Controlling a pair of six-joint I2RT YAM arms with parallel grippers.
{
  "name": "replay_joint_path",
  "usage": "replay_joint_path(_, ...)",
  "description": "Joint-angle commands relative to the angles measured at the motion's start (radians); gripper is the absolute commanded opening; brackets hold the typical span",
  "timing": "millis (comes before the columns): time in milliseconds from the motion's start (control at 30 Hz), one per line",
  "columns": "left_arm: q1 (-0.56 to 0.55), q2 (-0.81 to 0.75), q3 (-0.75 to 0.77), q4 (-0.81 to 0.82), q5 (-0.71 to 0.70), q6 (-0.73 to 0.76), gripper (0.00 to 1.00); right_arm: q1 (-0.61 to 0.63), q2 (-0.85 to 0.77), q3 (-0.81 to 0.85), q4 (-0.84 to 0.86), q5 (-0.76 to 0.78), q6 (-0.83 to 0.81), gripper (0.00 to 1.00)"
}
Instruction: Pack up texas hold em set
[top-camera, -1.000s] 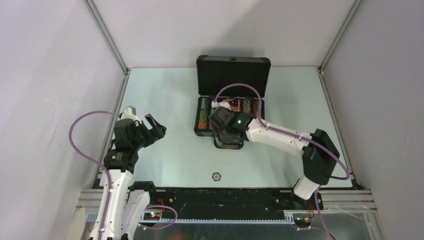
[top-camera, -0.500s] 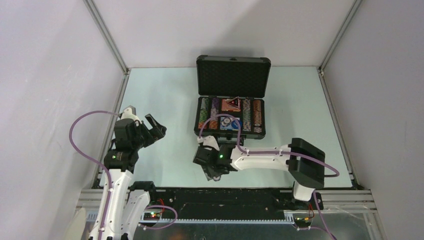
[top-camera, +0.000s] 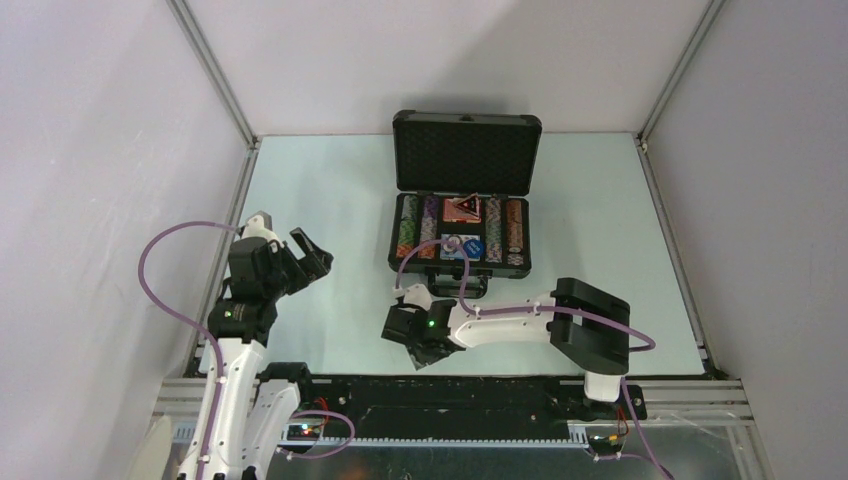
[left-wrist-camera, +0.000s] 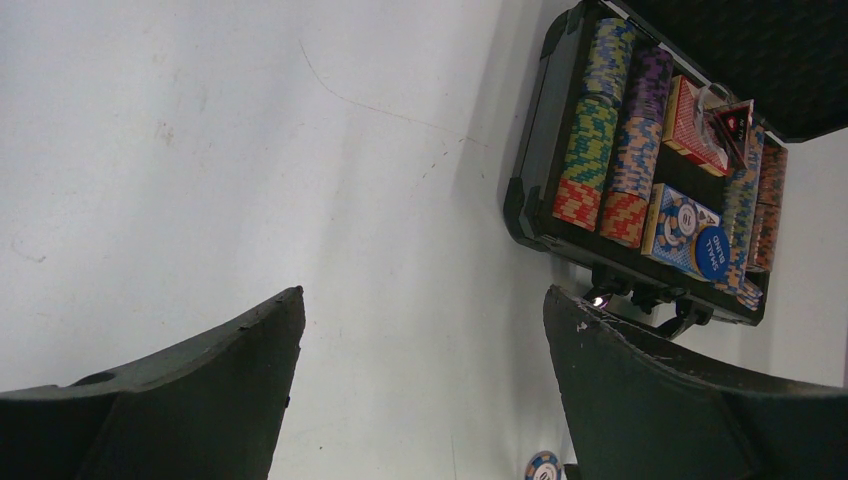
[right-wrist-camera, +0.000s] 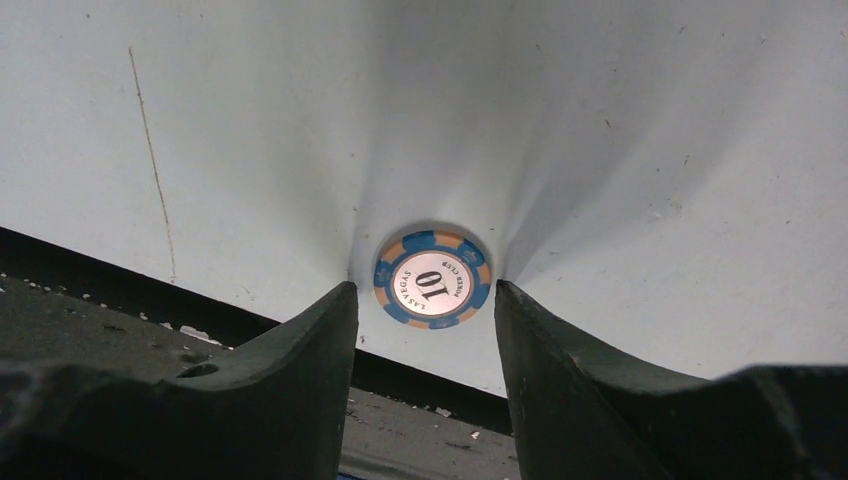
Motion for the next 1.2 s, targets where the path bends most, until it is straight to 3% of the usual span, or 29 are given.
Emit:
replay_joint_path(0, 0.010, -0.012, 0.012, 0.028, 0.009, 0.019, 0.94, -0.004, 0.019, 0.003, 0.023, 0.020, 0.017, 0.56)
replay_joint_path(700, 0.009, -0.013, 0.011, 0.028, 0.009, 0.018, 0.94, -0.017, 0.006, 0.002, 0.002, 0.052, -0.010, 0.44)
replay_joint_path(1167, 0.011, -0.009, 0.011, 0.028, 0.011, 0.018, 0.94, -0.167, -0.100, 0.058, 0.020, 0.064, -0.131, 0.44)
